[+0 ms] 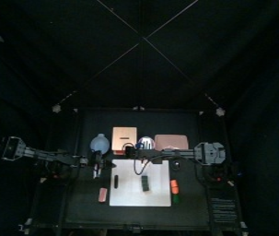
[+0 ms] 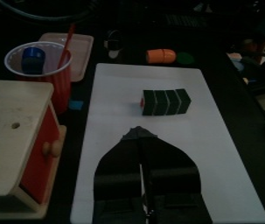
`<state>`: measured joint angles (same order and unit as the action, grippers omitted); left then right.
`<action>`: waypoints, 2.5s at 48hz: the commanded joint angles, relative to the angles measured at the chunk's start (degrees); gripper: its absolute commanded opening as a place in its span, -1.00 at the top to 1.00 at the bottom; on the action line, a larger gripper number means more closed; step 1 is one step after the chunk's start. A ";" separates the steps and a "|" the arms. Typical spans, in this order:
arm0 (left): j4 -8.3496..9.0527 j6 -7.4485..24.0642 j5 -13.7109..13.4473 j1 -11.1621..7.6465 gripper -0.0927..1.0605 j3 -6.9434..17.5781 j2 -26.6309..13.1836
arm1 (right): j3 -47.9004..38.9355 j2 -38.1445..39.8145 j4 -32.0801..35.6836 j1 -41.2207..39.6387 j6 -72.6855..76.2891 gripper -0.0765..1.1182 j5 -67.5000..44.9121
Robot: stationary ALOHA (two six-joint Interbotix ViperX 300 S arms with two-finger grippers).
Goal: Place sushi on board then cut the sushi with the knife then place the pieces on the plate
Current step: Grasp knife edge with left hand
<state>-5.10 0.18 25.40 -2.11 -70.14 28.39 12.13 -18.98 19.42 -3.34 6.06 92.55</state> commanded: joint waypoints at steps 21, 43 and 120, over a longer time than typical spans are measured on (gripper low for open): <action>0.00 0.09 0.18 0.09 0.86 0.53 1.05 | 3.60 12.30 0.09 0.00 0.62 0.20 0.88; 0.09 0.18 0.35 0.09 0.86 0.70 9.40 | -2.29 27.25 7.38 8.70 8.79 0.20 -4.57; 0.44 -0.26 -26.63 -1.85 -0.90 25.14 -7.21 | -60.12 45.44 3.34 7.03 24.70 0.20 -86.04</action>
<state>-4.66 0.00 -0.62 -3.96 -47.64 22.68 -48.87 26.28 22.68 3.87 30.76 7.03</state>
